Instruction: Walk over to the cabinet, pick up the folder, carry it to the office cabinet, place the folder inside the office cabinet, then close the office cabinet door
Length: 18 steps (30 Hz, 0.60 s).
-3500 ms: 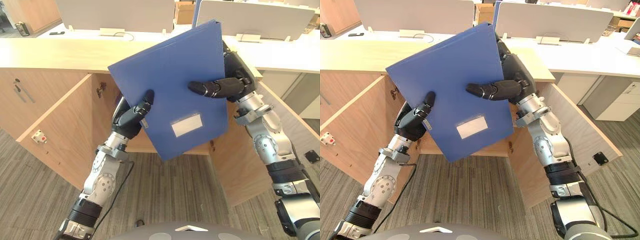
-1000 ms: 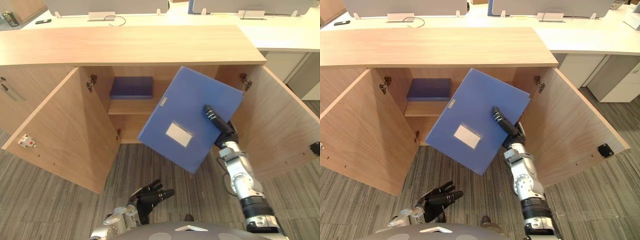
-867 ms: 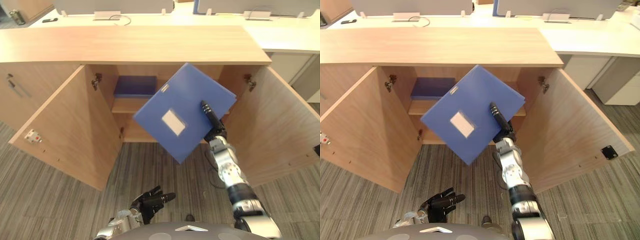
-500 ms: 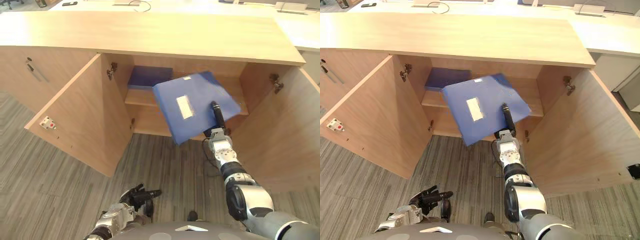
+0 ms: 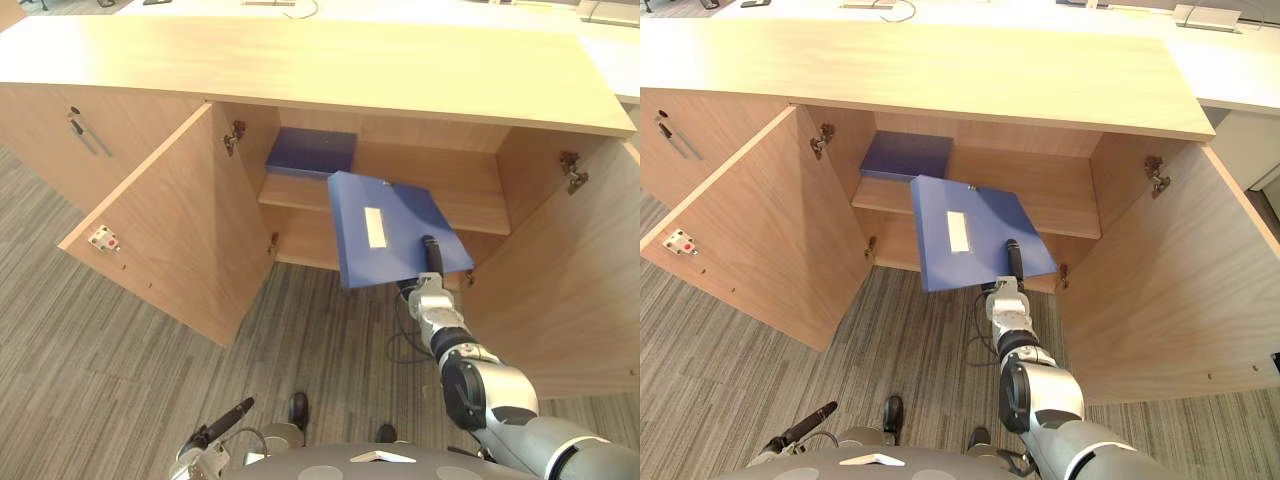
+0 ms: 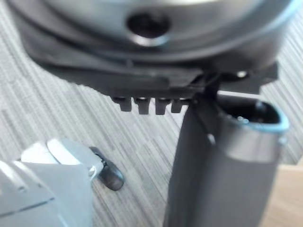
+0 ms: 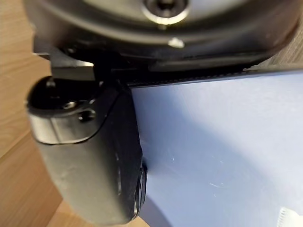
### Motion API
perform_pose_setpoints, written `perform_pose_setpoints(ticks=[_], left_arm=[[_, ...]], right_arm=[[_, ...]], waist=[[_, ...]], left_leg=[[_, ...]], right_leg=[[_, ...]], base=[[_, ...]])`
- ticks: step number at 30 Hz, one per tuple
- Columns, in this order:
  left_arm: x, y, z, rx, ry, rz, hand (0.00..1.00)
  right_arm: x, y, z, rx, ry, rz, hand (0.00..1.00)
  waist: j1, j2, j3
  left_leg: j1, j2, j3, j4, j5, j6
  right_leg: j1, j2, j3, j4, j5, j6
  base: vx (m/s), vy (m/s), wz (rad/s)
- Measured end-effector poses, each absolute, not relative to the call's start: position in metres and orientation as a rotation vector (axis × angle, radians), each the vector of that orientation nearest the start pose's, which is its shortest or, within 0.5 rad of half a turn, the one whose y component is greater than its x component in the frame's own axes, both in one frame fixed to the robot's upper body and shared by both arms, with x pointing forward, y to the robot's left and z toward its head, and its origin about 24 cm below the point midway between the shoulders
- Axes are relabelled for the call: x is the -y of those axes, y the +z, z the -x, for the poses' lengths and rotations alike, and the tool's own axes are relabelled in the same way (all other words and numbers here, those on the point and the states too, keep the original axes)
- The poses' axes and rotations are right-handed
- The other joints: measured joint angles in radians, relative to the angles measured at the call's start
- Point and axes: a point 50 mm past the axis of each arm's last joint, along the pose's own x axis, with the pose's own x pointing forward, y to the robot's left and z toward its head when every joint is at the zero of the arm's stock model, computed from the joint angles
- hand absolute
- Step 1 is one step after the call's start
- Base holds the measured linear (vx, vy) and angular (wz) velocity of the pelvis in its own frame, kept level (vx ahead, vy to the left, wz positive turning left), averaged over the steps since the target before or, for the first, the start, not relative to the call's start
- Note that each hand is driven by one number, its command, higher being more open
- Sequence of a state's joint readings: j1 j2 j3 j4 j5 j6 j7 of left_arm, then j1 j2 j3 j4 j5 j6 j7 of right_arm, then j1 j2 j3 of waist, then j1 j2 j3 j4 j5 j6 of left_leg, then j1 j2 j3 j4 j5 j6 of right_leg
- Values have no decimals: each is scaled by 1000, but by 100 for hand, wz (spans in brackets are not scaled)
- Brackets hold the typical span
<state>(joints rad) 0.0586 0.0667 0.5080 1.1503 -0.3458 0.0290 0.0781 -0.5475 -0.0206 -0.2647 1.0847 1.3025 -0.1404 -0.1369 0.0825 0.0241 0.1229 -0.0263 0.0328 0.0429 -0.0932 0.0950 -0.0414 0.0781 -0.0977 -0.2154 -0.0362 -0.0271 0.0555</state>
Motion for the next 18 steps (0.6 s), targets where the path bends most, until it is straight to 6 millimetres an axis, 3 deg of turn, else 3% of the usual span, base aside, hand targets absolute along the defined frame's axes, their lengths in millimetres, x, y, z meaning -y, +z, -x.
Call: perform_pose_setpoints(ticks=[3, 7, 10, 14, 18], left_arm=[[-224, -170, -45, -1135, 862, 573, 100], [-226, -170, -41, -1124, 907, 611, 100], [-223, -170, -45, -1125, 887, 613, 100], [-208, -172, -49, -1149, 822, 591, 100], [-204, -173, -43, -1159, 828, 597, 100]], right_arm=[[169, -55, -297, -397, -642, -1324, 0], [183, -51, -292, -330, -652, -1326, 0], [191, -38, -296, -248, -616, -1320, 0], [205, -19, -303, -144, -573, -1282, 0], [211, -26, -288, -127, -607, -1274, 0]], waist=[[4, -5, 1], [8, -9, 10], [22, -1, 18], [25, 35, 32], [29, 46, 30]], left_leg=[[-4, 4, 7, 28, -26, 0], [-111, 36, 74, 370, -170, 28], [-121, 51, 90, 459, -185, 24], [-144, 57, 89, 555, -185, 22], [-185, 79, 102, 647, -193, 0]], right_leg=[[4, 0, 0, 9, -9, -3], [66, 14, 2, 20, -24, -23], [97, 16, 24, 21, -28, -28], [112, 8, 60, 21, -47, -19], [113, 10, 98, 24, -64, -24]], base=[[109, -42, 1], [143, -12, 17], [71, -1, -2], [30, 15, -17], [-5, 33, -25]])
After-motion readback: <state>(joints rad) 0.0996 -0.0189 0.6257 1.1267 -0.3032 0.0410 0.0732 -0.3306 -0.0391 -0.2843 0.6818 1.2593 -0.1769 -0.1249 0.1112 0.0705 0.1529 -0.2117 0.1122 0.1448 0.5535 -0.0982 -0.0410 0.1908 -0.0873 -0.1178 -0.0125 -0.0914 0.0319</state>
